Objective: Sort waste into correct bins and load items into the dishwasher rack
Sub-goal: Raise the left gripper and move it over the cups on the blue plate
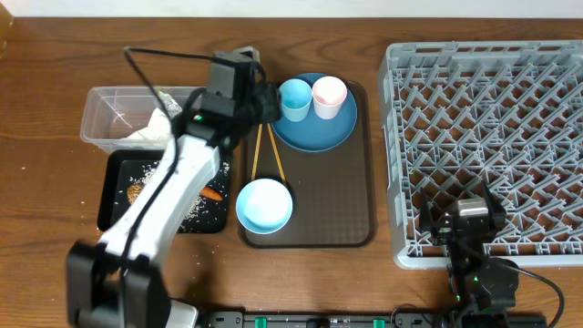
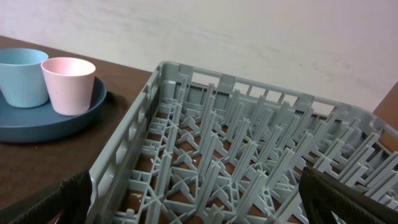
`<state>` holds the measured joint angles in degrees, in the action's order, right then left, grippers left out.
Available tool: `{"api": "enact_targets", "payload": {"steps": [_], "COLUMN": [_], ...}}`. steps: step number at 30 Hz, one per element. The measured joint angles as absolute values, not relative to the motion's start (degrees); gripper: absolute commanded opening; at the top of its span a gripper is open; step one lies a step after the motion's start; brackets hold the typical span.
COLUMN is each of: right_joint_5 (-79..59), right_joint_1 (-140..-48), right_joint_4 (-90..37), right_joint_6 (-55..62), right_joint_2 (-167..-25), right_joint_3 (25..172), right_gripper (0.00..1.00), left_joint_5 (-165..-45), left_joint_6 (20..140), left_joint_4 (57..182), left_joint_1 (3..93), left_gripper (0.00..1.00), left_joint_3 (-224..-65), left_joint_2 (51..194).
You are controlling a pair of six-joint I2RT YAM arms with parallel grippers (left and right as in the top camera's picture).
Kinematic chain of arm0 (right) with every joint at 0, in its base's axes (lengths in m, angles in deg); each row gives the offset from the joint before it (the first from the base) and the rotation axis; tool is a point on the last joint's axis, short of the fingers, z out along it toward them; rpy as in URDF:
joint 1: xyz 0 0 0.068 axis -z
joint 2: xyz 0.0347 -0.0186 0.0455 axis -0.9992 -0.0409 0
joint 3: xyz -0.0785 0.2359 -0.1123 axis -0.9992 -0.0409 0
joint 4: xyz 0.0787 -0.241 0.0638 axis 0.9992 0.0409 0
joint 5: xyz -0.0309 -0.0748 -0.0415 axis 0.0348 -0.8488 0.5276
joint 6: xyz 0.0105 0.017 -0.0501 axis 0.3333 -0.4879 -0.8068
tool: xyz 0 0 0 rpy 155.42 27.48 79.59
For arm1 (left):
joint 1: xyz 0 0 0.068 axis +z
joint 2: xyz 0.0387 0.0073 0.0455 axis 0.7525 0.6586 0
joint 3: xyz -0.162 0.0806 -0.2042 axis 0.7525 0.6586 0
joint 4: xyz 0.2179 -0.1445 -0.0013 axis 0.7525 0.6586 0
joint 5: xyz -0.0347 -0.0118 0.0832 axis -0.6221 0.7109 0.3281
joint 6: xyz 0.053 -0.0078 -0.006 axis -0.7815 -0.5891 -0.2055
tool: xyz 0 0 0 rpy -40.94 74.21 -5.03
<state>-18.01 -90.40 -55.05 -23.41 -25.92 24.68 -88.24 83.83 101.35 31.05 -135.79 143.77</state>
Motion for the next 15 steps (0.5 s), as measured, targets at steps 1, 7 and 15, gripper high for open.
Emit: {"api": "enact_targets", "payload": {"steps": [1,7,15], "right_joint_5": [-18.0,-18.0,-18.0], "right_joint_1": [-90.4,-90.4,-90.4], "right_joint_4": [-55.0,-55.0,-55.0], "right_joint_6": [-23.4,-23.4,-23.4], "right_joint_2": [-25.9,-25.9,-25.9], "right_joint_3": [24.7,24.7,24.7], "right_gripper": [0.99,0.99,0.99], "left_joint_5": [-88.2,-88.2,-88.2], "left_joint_6": [83.9,84.2,87.6], "left_joint_4": [99.7,91.4,87.8], "left_joint_1": [31.1,30.8,30.6], "left_gripper": [0.51,0.51,0.51], "left_joint_3": [-135.8,-135.8,-135.8], "left_joint_2": [145.0,151.4,156.2]}}
